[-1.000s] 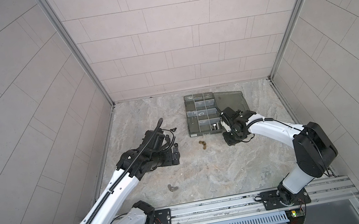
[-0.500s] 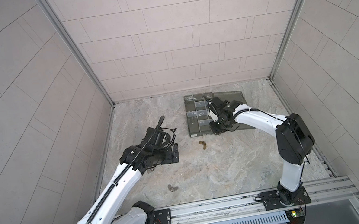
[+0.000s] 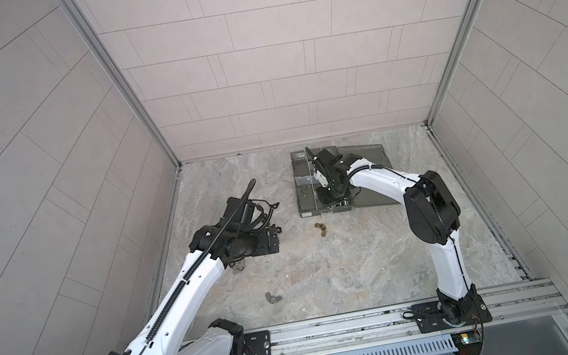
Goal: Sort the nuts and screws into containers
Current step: 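Open the right gripper to drop the wing nut into an empty compartment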
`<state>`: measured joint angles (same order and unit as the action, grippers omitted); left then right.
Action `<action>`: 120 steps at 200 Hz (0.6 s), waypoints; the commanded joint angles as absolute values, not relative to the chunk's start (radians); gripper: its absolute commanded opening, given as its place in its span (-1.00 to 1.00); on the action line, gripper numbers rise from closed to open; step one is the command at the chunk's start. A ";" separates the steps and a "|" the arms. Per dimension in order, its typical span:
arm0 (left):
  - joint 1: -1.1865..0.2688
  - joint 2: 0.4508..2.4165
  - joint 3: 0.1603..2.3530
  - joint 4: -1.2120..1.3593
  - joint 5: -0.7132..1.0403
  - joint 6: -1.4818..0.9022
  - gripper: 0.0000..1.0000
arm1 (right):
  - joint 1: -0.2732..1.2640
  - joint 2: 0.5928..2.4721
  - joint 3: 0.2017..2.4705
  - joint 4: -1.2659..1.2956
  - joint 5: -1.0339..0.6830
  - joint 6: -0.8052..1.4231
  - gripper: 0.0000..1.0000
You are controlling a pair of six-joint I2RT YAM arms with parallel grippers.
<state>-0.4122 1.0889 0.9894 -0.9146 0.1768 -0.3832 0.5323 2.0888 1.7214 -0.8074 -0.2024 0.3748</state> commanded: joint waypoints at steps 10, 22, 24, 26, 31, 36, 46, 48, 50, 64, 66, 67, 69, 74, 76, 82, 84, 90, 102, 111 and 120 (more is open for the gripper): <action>-0.382 1.100 0.994 -0.899 0.208 -0.351 1.00 | 0.538 2.132 1.773 -0.847 -0.206 0.366 -0.76; -0.373 1.106 0.991 -0.894 0.217 -0.345 1.00 | 0.538 2.142 1.787 -0.850 -0.210 0.361 -0.67; -0.372 1.108 0.992 -0.894 0.218 -0.345 1.00 | 0.537 2.142 1.789 -0.850 -0.210 0.359 -0.65; -0.371 1.109 0.993 -0.894 0.220 -0.344 1.00 | 0.538 2.143 1.791 -0.851 -0.210 0.359 -0.63; -0.367 1.113 0.994 -0.894 0.221 -0.341 1.00 | 0.537 2.142 1.792 -0.850 -0.211 0.356 -0.58; -0.365 1.116 0.995 -0.894 0.221 -0.340 1.00 | 0.538 2.138 1.791 -0.846 -0.212 0.356 -0.50; -0.360 1.120 0.996 -0.894 0.224 -0.338 1.00 | 0.537 2.127 1.790 -0.844 -0.209 0.354 -0.38; -0.359 1.120 0.997 -0.894 0.225 -0.338 1.00 | 0.538 2.125 1.790 -0.843 -0.208 0.353 -0.37; -0.358 1.121 0.998 -0.894 0.226 -0.337 1.00 | 0.538 2.122 1.789 -0.842 -0.207 0.352 -0.36; -0.356 1.123 0.999 -0.895 0.218 -0.340 1.00 | 0.538 2.099 1.784 -0.842 -0.201 0.346 -0.29; -0.356 1.122 1.000 -0.897 0.216 -0.341 1.00 | 0.538 2.095 1.784 -0.843 -0.199 0.346 -0.29; -0.356 1.122 0.999 -0.896 0.215 -0.342 1.00 | 0.538 2.093 1.783 -0.843 -0.199 0.346 -0.28; -0.356 1.120 1.000 -0.898 0.214 -0.342 1.00 | 0.538 2.089 1.780 -0.844 -0.198 0.345 -0.27; -0.356 1.120 1.001 -0.901 0.212 -0.345 1.00 | 0.540 2.077 1.775 -0.843 -0.195 0.344 -0.23; -0.356 1.119 1.000 -0.902 0.212 -0.344 1.00 | 0.539 2.072 1.772 -0.842 -0.193 0.344 -0.21; -0.354 1.118 1.001 -0.906 0.210 -0.345 1.00 | 0.542 2.056 1.763 -0.842 -0.191 0.345 -0.18; -0.354 1.118 1.001 -0.908 0.209 -0.346 1.00 | 0.543 2.050 1.759 -0.841 -0.189 0.345 -0.18; -0.354 1.113 1.002 -0.913 0.209 -0.345 1.00 | 0.547 2.032 1.746 -0.839 -0.186 0.344 -0.17; -0.354 1.099 0.999 -0.924 0.209 -0.347 1.00 | 0.558 1.989 1.716 -0.838 -0.175 0.345 -0.17; -0.353 1.085 0.993 -0.927 0.205 -0.355 1.00 | 0.572 1.956 1.687 -0.840 -0.163 0.346 -0.17; -0.353 1.065 0.981 -0.926 0.206 -0.369 1.00 | 0.589 1.924 1.653 -0.839 -0.154 0.350 -0.17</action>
<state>-0.3599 1.1149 0.9894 -0.8974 0.2153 -0.3580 0.5484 2.0483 1.7039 -0.8188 -0.1909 0.3511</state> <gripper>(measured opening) 0.994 0.415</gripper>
